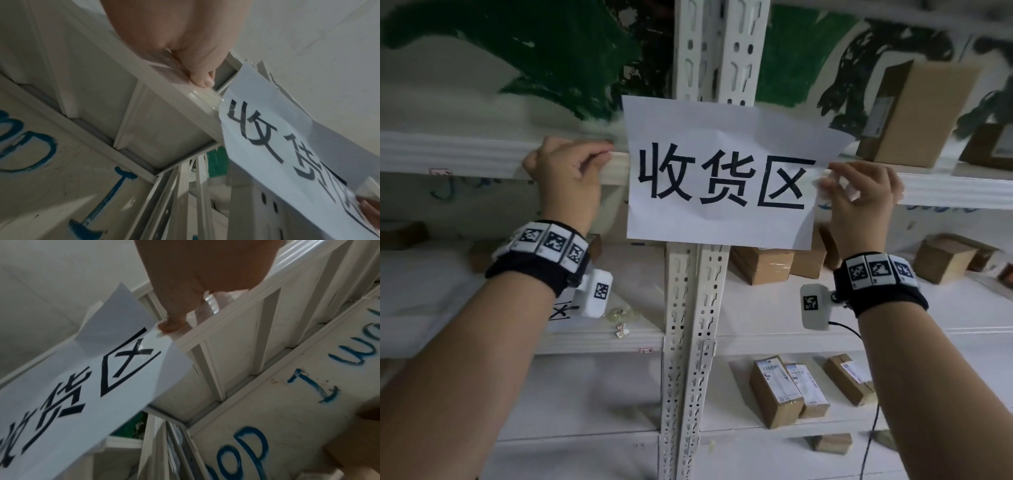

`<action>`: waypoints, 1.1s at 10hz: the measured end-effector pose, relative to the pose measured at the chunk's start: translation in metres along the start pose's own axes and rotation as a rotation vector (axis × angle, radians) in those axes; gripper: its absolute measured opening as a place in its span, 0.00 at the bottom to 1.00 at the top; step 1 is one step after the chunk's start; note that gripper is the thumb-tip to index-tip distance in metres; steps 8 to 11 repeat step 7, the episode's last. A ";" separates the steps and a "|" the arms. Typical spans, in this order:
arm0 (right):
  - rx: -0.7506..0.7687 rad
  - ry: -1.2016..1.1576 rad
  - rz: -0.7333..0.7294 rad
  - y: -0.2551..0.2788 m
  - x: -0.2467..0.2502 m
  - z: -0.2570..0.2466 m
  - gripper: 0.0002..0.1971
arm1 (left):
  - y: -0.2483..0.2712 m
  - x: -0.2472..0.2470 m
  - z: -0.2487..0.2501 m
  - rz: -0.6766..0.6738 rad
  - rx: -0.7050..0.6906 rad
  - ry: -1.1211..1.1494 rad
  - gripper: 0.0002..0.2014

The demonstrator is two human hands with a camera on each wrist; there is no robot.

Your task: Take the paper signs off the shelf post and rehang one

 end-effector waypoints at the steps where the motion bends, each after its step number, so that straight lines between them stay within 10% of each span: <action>1: 0.024 0.059 0.051 0.008 -0.005 0.002 0.13 | 0.004 -0.006 0.006 0.025 -0.011 -0.082 0.12; 3: -0.035 0.303 -0.065 0.024 -0.011 -0.025 0.19 | 0.014 -0.008 0.038 0.056 -0.018 -0.166 0.22; 6: -0.200 0.707 -0.605 0.035 -0.011 -0.044 0.43 | 0.032 -0.016 0.067 -0.644 -0.089 -0.517 0.39; 11: -0.237 0.741 -0.671 0.039 -0.004 -0.045 0.40 | 0.048 -0.001 0.090 -0.627 -0.036 -0.538 0.30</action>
Point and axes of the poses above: each hand's wrist, its own y-axis away from the middle knuckle, its own x-axis out of the back of the hand, z = x × y, the point moved 10 cm from there along -y, towards the middle knuckle, and after that the axes turned 14 degrees about -x, right-handed, at the moved point
